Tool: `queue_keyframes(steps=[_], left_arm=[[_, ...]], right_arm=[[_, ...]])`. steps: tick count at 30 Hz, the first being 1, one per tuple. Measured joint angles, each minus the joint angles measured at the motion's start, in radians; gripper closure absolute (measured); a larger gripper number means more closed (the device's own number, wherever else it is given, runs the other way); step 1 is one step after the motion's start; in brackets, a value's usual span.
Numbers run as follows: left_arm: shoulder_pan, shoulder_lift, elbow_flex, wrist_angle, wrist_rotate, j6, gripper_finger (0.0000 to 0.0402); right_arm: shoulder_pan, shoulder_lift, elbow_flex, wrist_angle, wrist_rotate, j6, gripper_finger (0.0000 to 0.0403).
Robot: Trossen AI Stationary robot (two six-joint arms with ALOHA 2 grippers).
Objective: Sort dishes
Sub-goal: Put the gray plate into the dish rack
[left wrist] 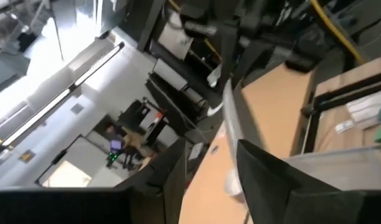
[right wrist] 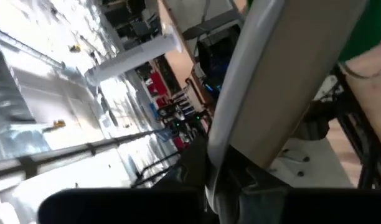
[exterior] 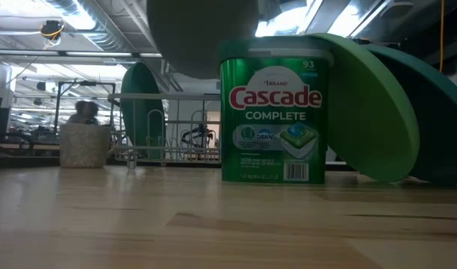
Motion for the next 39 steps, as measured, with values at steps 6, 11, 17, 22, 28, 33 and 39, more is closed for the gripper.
queue_keyframes(steps=[6,11,17,22,28,33,39], left_arm=[[-0.072,0.002,0.000,-0.005,-0.020,-0.038,0.0269],[-0.117,0.003,0.000,-0.011,-0.018,-0.070,0.0269],[-0.150,0.003,0.000,-0.019,-0.017,-0.186,0.0269],[-0.170,0.003,0.000,-0.081,-0.017,-0.382,0.0269],[-0.176,0.003,0.000,-0.228,-0.014,-0.560,0.0269],[-0.175,0.003,0.000,-0.349,-0.015,-0.689,0.0269],[-0.174,0.003,0.000,-0.453,-0.016,-0.783,0.0269]], right_arm=[[0.001,-0.002,0.000,0.003,-0.013,-0.232,0.0382],[0.001,-0.002,0.000,0.007,-0.065,-0.510,0.0391],[0.001,-0.002,0.000,0.007,-0.172,-0.821,0.0387],[0.001,-0.002,0.000,0.006,-0.261,-1.048,0.0386],[0.002,-0.002,0.000,0.005,-0.363,-1.286,0.0391],[0.002,-0.002,0.002,-0.034,-0.326,-1.315,0.0383],[0.001,0.020,0.002,-0.088,-0.219,-1.255,0.0391]])
